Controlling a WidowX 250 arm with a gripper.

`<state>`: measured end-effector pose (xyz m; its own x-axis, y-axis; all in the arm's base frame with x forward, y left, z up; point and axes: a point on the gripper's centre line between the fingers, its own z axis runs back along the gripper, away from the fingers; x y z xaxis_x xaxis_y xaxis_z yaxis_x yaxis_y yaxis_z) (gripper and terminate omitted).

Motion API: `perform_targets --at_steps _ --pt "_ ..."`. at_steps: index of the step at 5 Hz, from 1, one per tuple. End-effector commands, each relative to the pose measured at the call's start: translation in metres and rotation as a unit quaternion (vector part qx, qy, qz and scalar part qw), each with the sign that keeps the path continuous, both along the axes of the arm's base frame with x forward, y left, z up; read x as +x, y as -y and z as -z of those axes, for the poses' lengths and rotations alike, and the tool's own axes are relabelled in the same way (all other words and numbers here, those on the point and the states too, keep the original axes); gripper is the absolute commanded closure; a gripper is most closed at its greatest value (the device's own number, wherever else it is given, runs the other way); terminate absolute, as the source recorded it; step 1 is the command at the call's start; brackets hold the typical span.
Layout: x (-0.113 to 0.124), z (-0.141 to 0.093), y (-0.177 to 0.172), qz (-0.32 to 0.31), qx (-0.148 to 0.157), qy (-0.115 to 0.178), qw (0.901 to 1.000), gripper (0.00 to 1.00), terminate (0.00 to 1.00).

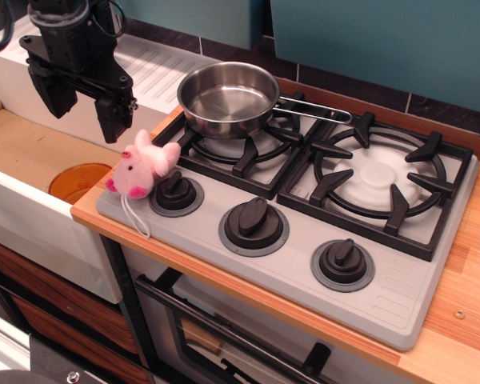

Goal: Put stuffedpig in pan

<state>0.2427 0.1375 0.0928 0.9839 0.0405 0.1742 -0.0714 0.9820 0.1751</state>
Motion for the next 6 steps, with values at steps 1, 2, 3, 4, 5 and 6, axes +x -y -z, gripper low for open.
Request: perform_targets --at_steps 1,2,3,4,5,6 --pt "0.001 0.000 0.019 -0.006 0.012 0.037 0.9992 0.00 0.00" --pt "0.004 0.017 0.025 -0.003 0.002 0.050 0.9987 0.00 0.00" --pt "0.008 0.029 0.021 0.005 0.001 0.062 0.9980 0.00 0.00" --pt "0.013 0.040 0.012 0.013 -0.006 0.065 0.9978 0.00 0.00" --pt "0.013 0.047 0.008 0.016 -0.012 0.068 0.9975 0.00 0.00" --pt "0.013 0.055 0.006 0.016 -0.020 0.065 0.9975 0.00 0.00"
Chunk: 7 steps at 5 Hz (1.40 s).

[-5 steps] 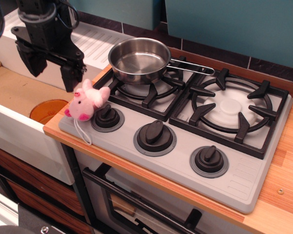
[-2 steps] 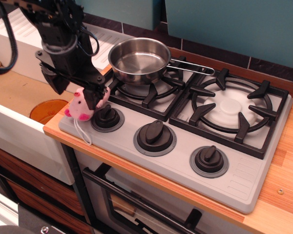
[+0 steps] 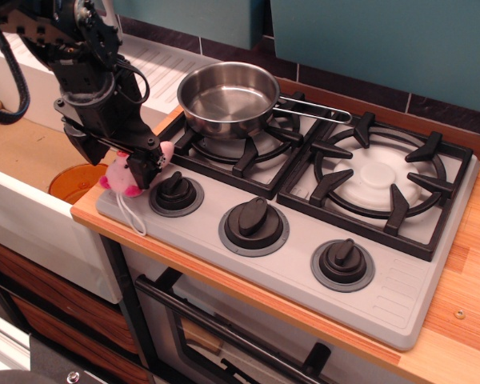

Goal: Put stuffedpig in pan

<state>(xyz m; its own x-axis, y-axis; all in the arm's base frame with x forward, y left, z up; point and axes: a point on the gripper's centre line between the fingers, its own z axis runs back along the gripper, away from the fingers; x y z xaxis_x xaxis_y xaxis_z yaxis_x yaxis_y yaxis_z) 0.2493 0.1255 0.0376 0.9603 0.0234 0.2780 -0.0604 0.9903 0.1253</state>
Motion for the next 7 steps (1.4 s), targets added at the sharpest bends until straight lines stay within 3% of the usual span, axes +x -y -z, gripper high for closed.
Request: perform_targets --at_steps 1,2,4,7 --pt "0.009 0.006 -0.008 0.002 0.001 -0.001 1.0000 0.00 0.00" --pt "0.011 0.007 -0.010 -0.002 -0.001 -0.012 0.9999 1.00 0.00" --pt "0.010 -0.010 -0.011 -0.007 0.010 -0.037 0.9992 1.00 0.00" --pt "0.031 -0.070 -0.005 0.002 0.017 -0.084 0.9964 1.00 0.00"
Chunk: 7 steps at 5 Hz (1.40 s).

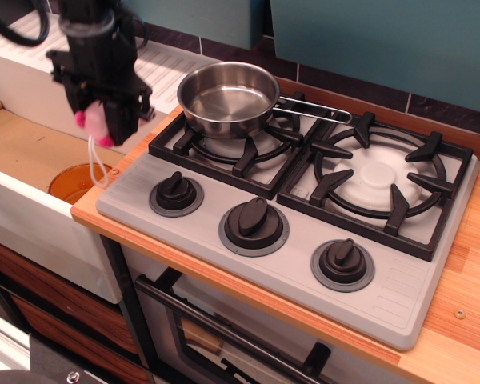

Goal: Put stuffedpig in pan

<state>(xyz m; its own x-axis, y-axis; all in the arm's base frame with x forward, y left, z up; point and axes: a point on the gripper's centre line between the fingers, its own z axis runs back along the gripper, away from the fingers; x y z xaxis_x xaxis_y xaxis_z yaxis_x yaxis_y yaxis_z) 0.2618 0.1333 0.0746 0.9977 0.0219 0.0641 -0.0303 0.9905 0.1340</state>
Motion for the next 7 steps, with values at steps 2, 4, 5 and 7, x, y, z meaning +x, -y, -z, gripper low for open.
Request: perform_targets --at_steps 2,4,5,7 --pt "0.046 -0.050 0.011 0.004 0.006 0.019 0.9998 1.00 0.00" --pt "0.071 -0.051 0.023 -0.002 -0.009 0.013 0.9999 1.00 0.00" --pt "0.079 -0.049 0.031 -0.007 -0.016 0.017 0.9997 1.00 0.00" --pt "0.082 -0.045 0.041 -0.010 -0.021 0.025 0.9994 0.00 0.00"
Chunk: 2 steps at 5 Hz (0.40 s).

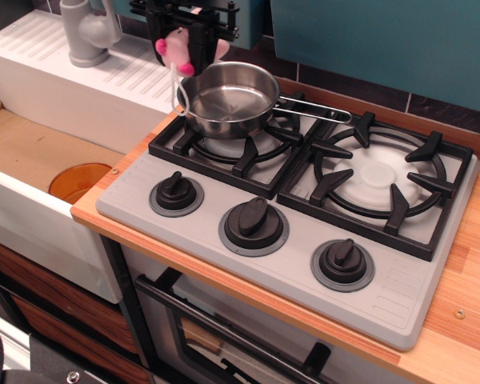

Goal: Put stuffedpig in pan

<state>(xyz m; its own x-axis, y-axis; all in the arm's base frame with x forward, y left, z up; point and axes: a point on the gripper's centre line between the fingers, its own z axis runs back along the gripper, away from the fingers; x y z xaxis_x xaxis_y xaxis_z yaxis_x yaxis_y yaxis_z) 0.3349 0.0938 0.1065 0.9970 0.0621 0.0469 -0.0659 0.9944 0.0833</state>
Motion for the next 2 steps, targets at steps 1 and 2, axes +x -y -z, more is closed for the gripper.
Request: perform_targets --at_steps 1,2 --pt "0.0112 -0.0114 -0.0046 0.012 0.003 0.038 0.9992 0.00 0.00" --pt "0.0117 -0.0106 -0.0074 0.014 0.002 0.039 0.9991 0.00 0.00"
